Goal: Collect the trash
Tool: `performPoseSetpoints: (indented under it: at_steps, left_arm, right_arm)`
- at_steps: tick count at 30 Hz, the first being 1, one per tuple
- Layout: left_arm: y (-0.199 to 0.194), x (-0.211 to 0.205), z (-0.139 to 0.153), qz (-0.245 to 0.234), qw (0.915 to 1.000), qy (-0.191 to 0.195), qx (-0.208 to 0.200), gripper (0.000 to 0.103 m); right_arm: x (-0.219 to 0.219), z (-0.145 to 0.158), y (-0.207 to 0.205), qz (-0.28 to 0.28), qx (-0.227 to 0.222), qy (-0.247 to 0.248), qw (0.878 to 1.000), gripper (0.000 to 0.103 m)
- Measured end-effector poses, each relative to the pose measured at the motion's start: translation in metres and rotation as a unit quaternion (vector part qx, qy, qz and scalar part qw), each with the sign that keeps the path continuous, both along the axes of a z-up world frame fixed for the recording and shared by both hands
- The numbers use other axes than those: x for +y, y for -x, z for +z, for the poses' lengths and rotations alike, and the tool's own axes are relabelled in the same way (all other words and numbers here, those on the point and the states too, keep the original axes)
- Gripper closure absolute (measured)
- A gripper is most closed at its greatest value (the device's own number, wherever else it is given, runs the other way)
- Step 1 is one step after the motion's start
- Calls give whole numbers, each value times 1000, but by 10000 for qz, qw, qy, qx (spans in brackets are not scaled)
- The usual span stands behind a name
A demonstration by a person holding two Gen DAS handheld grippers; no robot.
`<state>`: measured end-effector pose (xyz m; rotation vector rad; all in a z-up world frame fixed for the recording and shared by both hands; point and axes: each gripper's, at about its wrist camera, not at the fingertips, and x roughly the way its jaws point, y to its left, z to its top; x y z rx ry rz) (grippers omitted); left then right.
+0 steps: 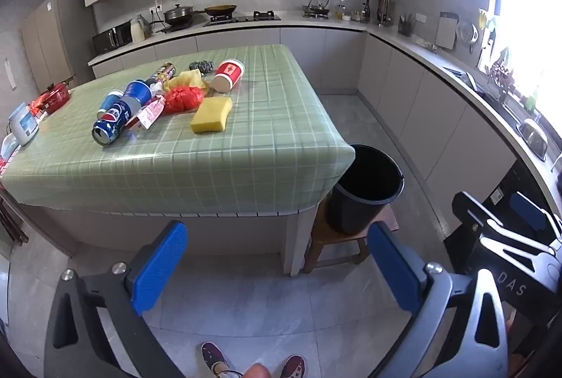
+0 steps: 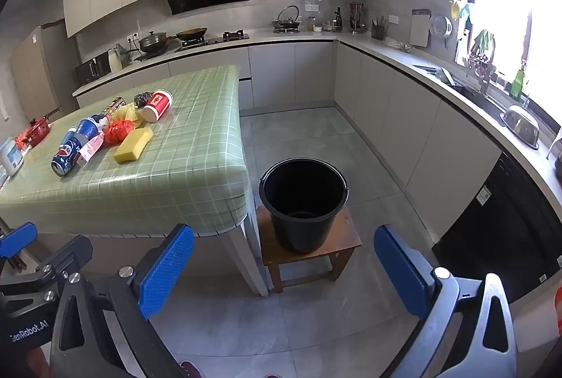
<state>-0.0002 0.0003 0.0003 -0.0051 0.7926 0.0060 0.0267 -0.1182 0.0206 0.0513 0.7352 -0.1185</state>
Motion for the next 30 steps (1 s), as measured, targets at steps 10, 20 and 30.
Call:
performPoseSetpoints:
  at_steps: [10, 20, 30]
  left_arm:
    - [-1, 0, 5, 13, 10000, 59, -70, 0]
    - [-7, 9, 2, 83, 9999, 105, -50, 0]
    - [-8, 13, 1, 92, 9999, 95, -40, 0]
  right_arm:
    - [4, 2, -4, 29, 10, 71, 10000, 0]
    - [3, 2, -4, 51, 8, 92, 9999, 0]
    - [6, 2, -10, 102, 30, 117, 9999, 0]
